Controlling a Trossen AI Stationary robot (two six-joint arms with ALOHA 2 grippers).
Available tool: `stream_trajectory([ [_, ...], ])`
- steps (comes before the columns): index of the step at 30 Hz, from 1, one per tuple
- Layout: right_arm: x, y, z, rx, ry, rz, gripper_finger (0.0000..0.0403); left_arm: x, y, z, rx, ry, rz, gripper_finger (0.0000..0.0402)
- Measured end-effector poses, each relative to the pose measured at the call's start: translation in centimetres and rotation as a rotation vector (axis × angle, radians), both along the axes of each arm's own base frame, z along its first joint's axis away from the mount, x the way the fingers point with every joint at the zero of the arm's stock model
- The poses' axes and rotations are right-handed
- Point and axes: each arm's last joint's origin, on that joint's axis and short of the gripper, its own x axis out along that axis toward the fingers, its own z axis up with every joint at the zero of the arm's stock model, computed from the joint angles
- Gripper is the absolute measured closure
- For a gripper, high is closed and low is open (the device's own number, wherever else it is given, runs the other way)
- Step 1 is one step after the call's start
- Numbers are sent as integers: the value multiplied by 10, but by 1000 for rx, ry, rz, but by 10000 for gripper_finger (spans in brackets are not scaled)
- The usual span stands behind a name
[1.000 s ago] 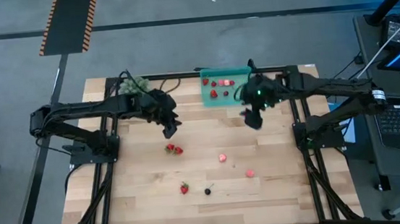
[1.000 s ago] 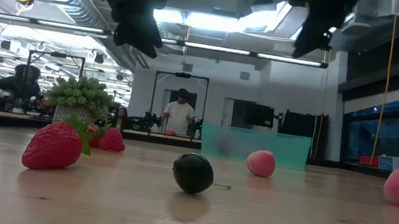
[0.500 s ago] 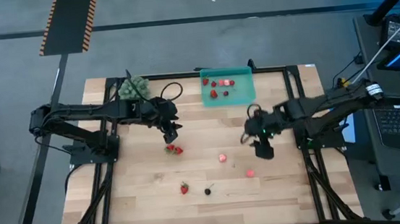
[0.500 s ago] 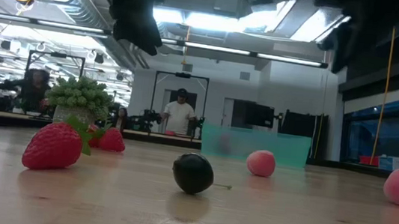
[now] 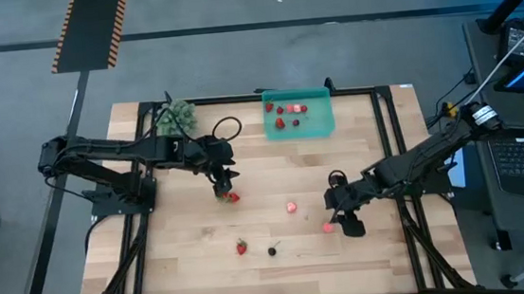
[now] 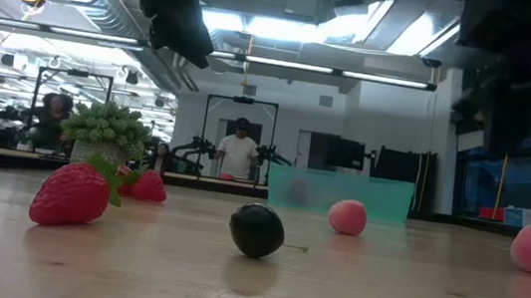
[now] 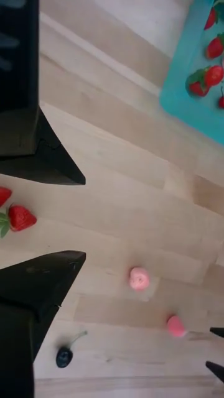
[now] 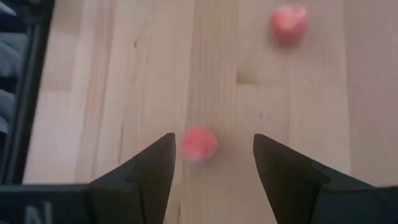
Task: Pick and placing Produce into tupperware
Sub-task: Put the peach into the blue bin
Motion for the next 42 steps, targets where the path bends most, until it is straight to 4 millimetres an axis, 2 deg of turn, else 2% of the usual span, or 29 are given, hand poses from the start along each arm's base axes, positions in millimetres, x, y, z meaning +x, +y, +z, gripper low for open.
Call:
stream_trajectory([
  [12,0,0,-2,-42,-28,69,185,5,-13,-3,-28,-6,-11,225],
  [16,1,1,-1,-56,-63,105,185,16,-27,-10,-30,-24,4,225],
  [22,2,1,-4,-29,-23,47,183,29,-48,-33,30,48,-34,225],
  [32,7,4,-20,-53,44,44,115,36,-71,-50,59,96,-125,225],
  [42,5,11,-22,13,74,90,116,43,-73,-60,65,105,-125,225],
])
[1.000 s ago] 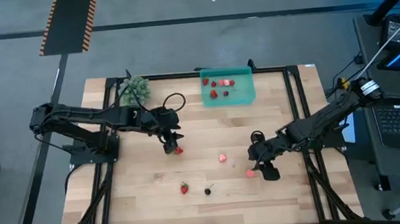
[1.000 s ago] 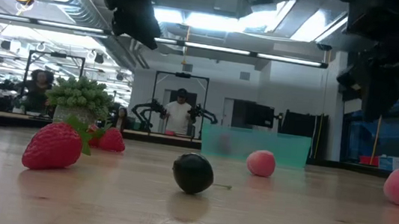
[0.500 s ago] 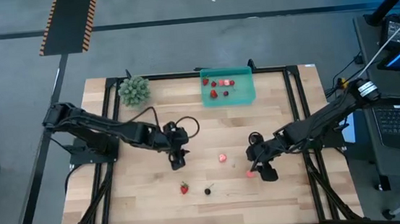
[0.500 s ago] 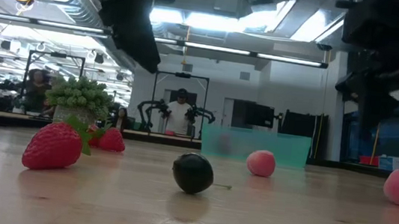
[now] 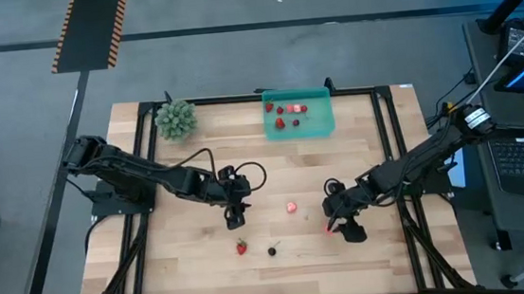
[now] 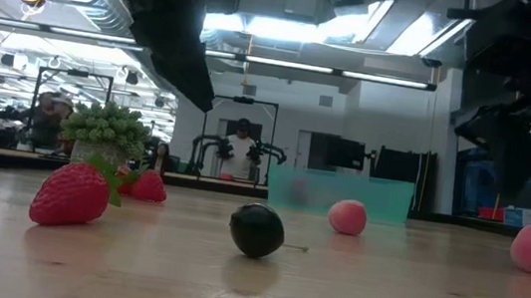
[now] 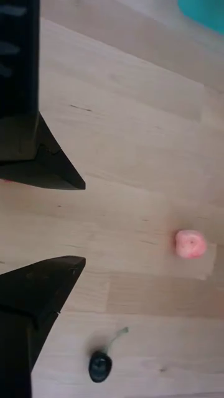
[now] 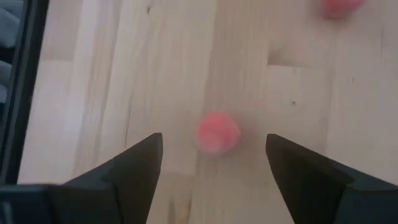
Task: Pick and placing Produce into tupperware
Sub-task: Put the peach into the blue bin
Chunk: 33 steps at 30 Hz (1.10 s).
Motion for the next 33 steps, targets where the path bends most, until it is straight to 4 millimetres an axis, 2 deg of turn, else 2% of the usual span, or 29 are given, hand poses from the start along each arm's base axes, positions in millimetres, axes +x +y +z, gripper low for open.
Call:
stream_trajectory([
  [5,0,5,-4,-47,-9,23,116,0,0,0,-1,-6,1,225],
  [20,12,15,-41,-92,76,38,116,1,0,1,-2,-15,1,225],
  [33,16,17,-44,-91,49,19,116,1,0,1,-2,-19,1,225],
])
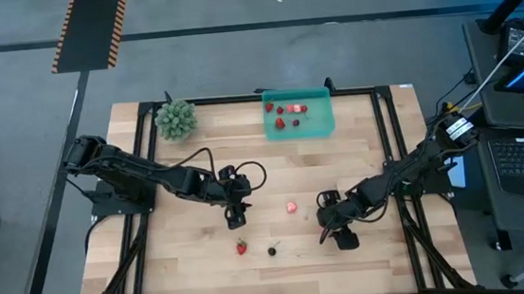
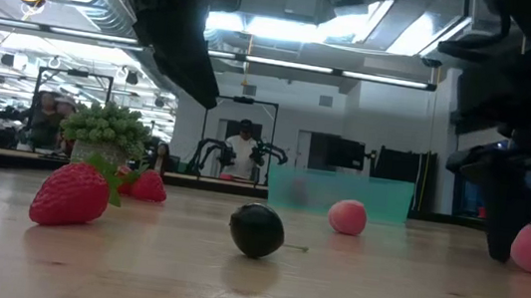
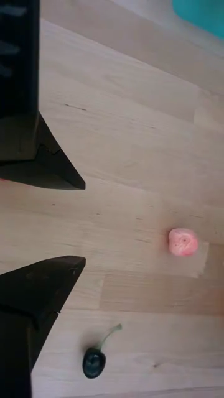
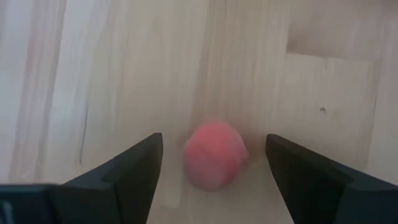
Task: Pick and placing Produce into tupperware
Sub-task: Put the peach into the blue bin
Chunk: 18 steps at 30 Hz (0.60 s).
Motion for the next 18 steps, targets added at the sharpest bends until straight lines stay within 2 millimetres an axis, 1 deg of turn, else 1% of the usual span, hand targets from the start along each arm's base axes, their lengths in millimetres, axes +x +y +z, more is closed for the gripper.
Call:
stream_trajectory([
  [4,1,0,0,5,-10,-16,119,0,0,0,0,0,0,225],
  [7,1,0,0,4,-7,-16,137,0,0,0,0,0,0,225],
  [13,0,0,0,14,4,-18,198,0,0,0,0,0,0,225],
  [18,0,0,0,10,5,-45,263,0,0,0,0,0,0,225],
])
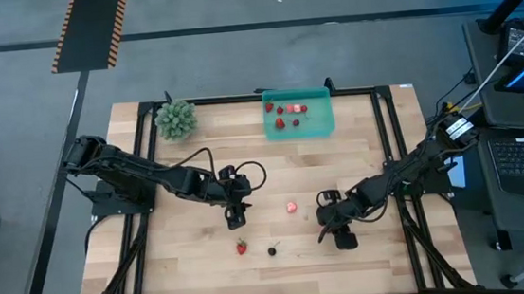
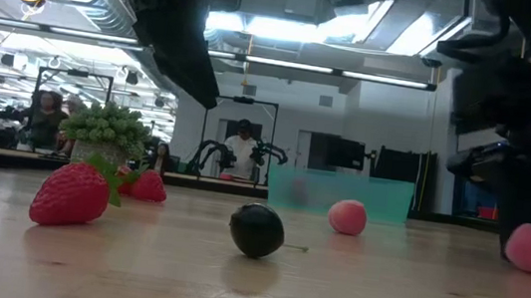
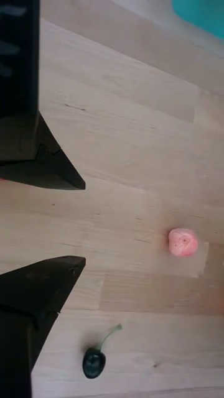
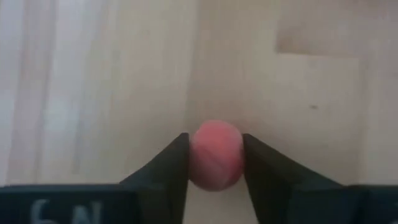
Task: Pick and placing Produce into tupperware
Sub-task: Put the peach into the blue bin
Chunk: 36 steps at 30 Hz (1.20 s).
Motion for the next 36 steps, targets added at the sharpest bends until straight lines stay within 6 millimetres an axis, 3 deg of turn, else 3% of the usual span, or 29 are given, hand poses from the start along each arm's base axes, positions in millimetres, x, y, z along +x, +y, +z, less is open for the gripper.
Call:
stream_trajectory([
  [3,-1,-3,2,-50,-15,-19,299,0,0,0,0,0,0,225],
  [6,-1,-11,14,-49,-52,-41,301,0,0,0,0,0,0,225],
  [13,-6,-44,69,-141,-332,-178,304,0,0,0,2,1,-2,225],
  [17,-15,-71,102,-287,-514,-292,305,0,0,0,14,5,-16,225],
  [21,-15,-104,123,-379,-632,-386,305,0,1,0,41,8,-47,225],
  [28,-10,-168,133,-456,-658,-519,305,4,21,0,48,1,10,225],
  [36,5,-236,147,-437,-586,-657,305,9,67,3,51,-32,164,225],
])
